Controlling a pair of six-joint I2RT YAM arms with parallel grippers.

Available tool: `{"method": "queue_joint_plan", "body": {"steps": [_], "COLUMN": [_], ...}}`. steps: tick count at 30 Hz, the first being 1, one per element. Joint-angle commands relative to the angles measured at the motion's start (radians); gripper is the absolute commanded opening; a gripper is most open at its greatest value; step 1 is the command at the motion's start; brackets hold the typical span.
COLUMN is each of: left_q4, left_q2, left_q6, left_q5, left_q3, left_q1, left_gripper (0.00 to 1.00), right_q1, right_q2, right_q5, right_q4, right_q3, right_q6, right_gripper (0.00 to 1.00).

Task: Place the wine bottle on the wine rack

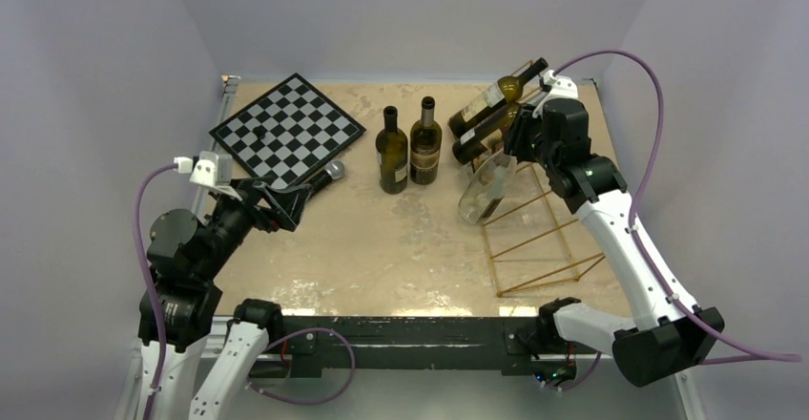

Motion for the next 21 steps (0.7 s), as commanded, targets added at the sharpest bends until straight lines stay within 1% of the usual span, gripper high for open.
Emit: {"method": "queue_joint_plan", "body": {"steps": [1, 3, 7, 13, 21], "left_q4": [0.024, 0.032, 0.047, 0.056, 0.087], "left_q2": [-0.004, -0.001, 0.011, 0.018, 0.025], "left_q6": [-0.006, -0.005, -0.008, -0.007, -0.025], "left_q5": [-0.016, -0.02, -0.018, -0.026, -0.019], "left_q3": [-0.019, -0.023, -0.031, -0.048, -0.073], "left_q1": [-0.003, -0.003, -0.003, -0.003, -0.003], "left_gripper": [0.96, 0.96, 0.96, 0.96, 0.96], "right_q1": [-0.032, -0.052, -0.086, -0.133, -0.151], "right_q2": [-0.021, -0.011, 0.006, 0.04, 0.049], "right_q5": [-0.016, -0.055, -0.075, -0.084, -0.069], "right_q4": [0.21, 0.23, 0.25, 0.273, 0.271], "right_q3": [0.003, -0.011, -0.037, -0.069, -0.105], "right_q6": [0.051, 0.057, 0.082, 0.107, 0.103], "right_gripper": [0.0, 0.0, 0.0, 0.0, 0.0]}}
